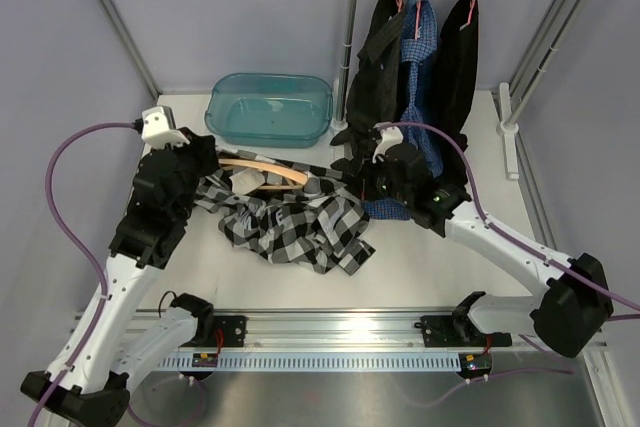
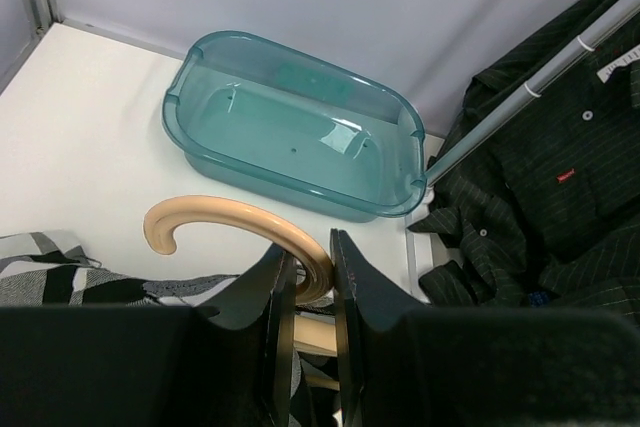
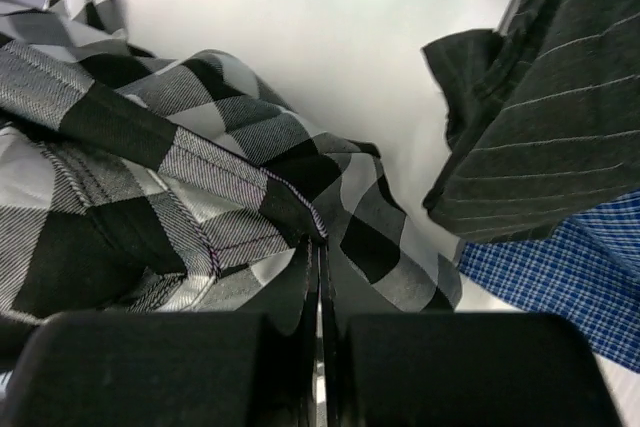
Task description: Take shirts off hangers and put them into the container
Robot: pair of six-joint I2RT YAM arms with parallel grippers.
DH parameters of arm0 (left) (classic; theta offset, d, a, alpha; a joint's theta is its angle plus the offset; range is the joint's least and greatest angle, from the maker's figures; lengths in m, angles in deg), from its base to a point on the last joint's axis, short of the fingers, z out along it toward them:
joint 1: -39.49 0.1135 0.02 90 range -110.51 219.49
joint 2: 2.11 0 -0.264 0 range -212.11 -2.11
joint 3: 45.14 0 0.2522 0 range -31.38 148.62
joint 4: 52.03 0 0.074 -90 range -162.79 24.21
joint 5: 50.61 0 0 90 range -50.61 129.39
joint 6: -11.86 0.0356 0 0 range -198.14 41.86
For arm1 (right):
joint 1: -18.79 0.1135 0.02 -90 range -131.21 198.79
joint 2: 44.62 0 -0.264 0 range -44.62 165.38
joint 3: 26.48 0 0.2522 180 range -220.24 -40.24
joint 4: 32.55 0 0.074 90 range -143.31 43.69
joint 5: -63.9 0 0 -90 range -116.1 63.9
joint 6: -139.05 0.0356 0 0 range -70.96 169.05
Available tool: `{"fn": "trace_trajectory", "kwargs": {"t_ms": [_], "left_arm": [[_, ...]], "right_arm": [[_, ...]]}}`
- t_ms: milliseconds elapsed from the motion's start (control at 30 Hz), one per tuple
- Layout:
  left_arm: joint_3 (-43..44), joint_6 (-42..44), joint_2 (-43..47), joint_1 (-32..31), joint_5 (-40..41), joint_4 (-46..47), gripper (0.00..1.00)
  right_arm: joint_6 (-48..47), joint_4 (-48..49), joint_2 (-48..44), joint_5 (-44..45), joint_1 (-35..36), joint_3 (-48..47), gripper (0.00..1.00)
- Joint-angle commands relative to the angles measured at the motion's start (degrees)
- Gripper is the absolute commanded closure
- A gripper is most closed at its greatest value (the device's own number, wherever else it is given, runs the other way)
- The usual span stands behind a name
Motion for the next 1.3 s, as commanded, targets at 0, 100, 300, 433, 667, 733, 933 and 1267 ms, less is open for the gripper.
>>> {"fn": "trace_trajectory", "kwargs": {"t_ms": [0, 100, 300, 433, 667, 733, 933, 1267], "left_arm": [[0.88, 1.91, 1.55, 0.52, 5.55, 5.44, 1.0], [1.15, 1.39, 0.59, 0.52, 4.15, 5.17, 1.0], [1.94, 0.77, -1.0, 0.52, 3.61, 3.85, 1.0], [2.03, 0.5, -1.09, 0.52, 3.09, 3.76, 1.0], [2.03, 0.68, -0.48, 0.52, 3.53, 3.85, 1.0], [1.94, 0.68, -0.39, 0.52, 3.62, 3.94, 1.0], [1.76, 0.5, 0.23, 0.52, 3.62, 4.11, 1.0], [1.59, 0.07, 0.76, 0.52, 3.97, 4.2, 1.0]], "right_arm": [[-1.13, -3.42, -4.65, -3.45, -0.71, -0.69, 0.95], [-2.27, -6.05, -5.98, -3.46, 0.26, -4.81, 0.69], [-3.77, -7.38, -5.72, -3.29, 6.31, -11.06, 0.31], [-3.33, -4.31, -3.97, -3.37, 10.27, -12.47, 0.27], [-2.63, -2.02, 2.54, -3.98, 12.13, -13.88, 0.27], [-2.54, -1.23, 3.33, -4.69, 12.13, -13.7, 0.27], [-2.8, -0.52, 5.44, -4.86, 12.13, -12.91, 0.34], [-3.33, 0.44, 5.0, -4.07, 12.13, -10.63, 0.82]]}}
